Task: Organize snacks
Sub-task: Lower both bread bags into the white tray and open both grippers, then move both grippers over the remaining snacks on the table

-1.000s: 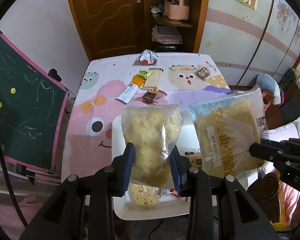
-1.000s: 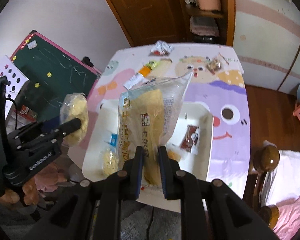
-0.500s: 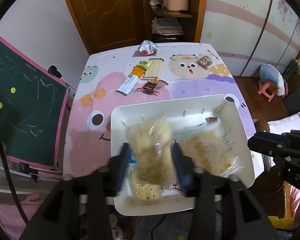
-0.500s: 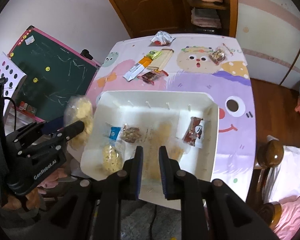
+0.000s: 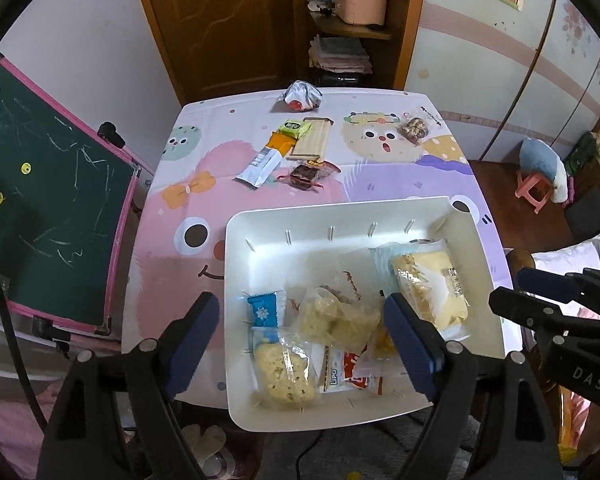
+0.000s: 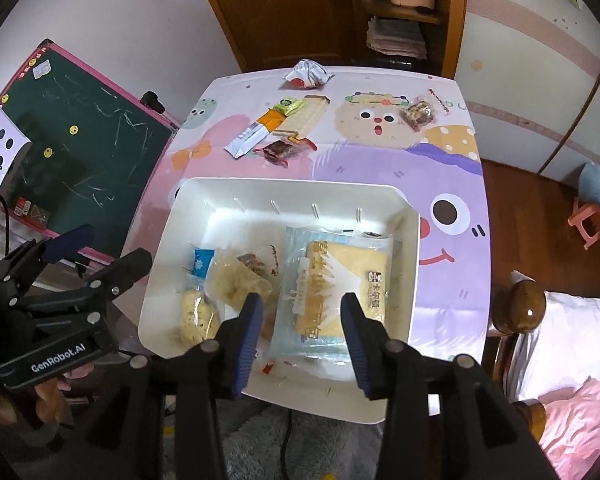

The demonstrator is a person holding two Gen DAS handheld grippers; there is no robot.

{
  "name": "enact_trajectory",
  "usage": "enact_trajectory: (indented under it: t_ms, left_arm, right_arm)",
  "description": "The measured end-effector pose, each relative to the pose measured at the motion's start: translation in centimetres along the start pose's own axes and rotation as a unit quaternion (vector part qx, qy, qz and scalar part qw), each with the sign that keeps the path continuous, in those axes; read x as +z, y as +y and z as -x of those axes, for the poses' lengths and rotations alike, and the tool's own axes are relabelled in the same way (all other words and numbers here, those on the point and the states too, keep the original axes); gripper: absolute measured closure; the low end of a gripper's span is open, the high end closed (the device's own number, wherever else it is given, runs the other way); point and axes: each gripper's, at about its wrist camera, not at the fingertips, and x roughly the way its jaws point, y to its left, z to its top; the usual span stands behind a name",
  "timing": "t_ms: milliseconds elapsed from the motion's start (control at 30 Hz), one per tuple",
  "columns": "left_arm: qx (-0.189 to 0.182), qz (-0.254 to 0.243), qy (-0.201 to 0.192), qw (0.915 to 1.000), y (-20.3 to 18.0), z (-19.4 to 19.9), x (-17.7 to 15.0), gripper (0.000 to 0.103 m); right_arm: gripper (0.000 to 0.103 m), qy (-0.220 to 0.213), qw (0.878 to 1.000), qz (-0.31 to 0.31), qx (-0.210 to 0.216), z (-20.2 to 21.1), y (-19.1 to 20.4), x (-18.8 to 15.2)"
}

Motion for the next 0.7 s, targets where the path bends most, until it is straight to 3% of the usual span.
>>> enact_trajectory:
  t_ms: [700]
  left_arm:
    - [-0.001, -0.026, -0.006, 0.9997, 0.5, -0.5, 2.1, 0.019]
  right_arm:
    - [0.061, 0.001, 0.999, -0.032, -0.007, -0.5, -0.2, 0.8]
